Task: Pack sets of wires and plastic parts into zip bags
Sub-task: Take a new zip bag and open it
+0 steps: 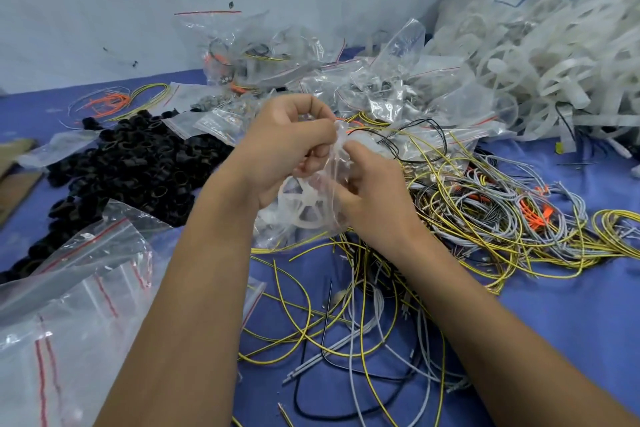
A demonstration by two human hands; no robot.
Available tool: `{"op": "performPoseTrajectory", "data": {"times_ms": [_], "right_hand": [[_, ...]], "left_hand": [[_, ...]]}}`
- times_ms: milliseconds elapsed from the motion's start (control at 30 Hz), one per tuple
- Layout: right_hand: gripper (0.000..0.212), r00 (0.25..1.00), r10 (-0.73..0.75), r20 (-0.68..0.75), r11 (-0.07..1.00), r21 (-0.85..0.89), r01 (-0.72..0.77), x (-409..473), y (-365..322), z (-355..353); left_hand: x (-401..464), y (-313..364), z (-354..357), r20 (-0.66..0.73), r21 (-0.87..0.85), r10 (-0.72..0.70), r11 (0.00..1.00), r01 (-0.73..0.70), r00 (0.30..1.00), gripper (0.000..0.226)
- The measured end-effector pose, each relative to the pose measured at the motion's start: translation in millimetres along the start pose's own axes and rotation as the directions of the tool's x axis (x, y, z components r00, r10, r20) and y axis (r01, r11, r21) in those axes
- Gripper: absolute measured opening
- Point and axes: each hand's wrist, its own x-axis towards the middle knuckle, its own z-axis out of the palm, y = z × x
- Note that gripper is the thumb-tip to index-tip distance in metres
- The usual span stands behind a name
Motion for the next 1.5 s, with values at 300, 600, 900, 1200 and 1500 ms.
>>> {"op": "performPoseTrajectory", "data": {"times_ms": [300,600,900,1200,1500], "right_hand": [[0.02,0.873,-0.192,0.448,0.95,-0.139,0.28,-1.2,-1.6,0.4],[0.026,0.998,-0.04,0.047,0.997,0.073,0.036,6.3,-14.7,-34.8],[0.02,0.862,0.152,-0.483,0.886,-0.319,-0.335,-17.3,43.5,-165.3],[0.041,0.42,0.252,-0.872,0.384,-0.308,-0.87,-60.3,104.5,-288.0],[0.038,0.651,0.294,-0.7,0.464,-0.49,-0.738,-65.7,116.3,-310.4]], "left_hand": [[-1.9,-3.5,7.1,-0.102,-0.003,-0.014,1.0,0.014,0.995,0.021],[5.3,2.1,47.1,-0.252,0.215,0.363,0.925,-0.314,0.897,0.005],[17.3,-5.5,162.6,0.239,0.587,0.593,0.543,-0.601,0.769,0.003],[22.5,-25.2,266.2,0.464,0.519,0.397,0.602,-0.606,0.792,0.002],[20.4,-30.5,276.2,0.442,0.489,0.417,0.63,-0.603,0.794,0.007]]}}
